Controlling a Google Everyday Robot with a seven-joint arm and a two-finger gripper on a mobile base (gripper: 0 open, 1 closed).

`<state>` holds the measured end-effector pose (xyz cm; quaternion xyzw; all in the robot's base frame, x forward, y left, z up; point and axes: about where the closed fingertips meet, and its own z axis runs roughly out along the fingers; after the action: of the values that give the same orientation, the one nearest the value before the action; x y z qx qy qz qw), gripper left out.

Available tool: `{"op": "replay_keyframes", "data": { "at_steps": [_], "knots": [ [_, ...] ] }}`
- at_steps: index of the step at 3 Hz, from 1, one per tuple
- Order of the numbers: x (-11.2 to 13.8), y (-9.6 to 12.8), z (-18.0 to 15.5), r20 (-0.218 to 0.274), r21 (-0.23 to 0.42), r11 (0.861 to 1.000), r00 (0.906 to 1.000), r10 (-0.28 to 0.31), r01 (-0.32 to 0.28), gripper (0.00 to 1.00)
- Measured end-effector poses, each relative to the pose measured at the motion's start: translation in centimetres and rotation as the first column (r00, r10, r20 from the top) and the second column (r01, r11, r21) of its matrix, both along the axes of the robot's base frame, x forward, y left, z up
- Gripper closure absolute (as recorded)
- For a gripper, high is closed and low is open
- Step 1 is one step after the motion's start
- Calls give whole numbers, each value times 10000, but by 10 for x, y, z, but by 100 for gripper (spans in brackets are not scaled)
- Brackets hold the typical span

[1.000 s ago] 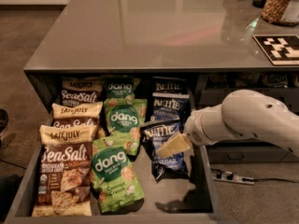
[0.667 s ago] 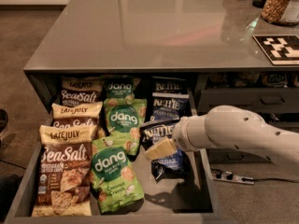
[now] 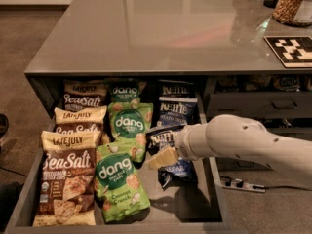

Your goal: Pick blue chip bag from top drawer and place on counter

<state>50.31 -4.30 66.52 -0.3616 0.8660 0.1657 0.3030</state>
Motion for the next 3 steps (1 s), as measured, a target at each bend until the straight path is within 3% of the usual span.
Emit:
{"op": "replay_keyframes", "data": {
  "at_steps": [2,3],
  "knots": [
    [6,1,-40,-344,-181,9988,9984,-456,450,0],
    [7,2,-51,-338,-387,9979,9980,-535,522,18]
  ]
}}
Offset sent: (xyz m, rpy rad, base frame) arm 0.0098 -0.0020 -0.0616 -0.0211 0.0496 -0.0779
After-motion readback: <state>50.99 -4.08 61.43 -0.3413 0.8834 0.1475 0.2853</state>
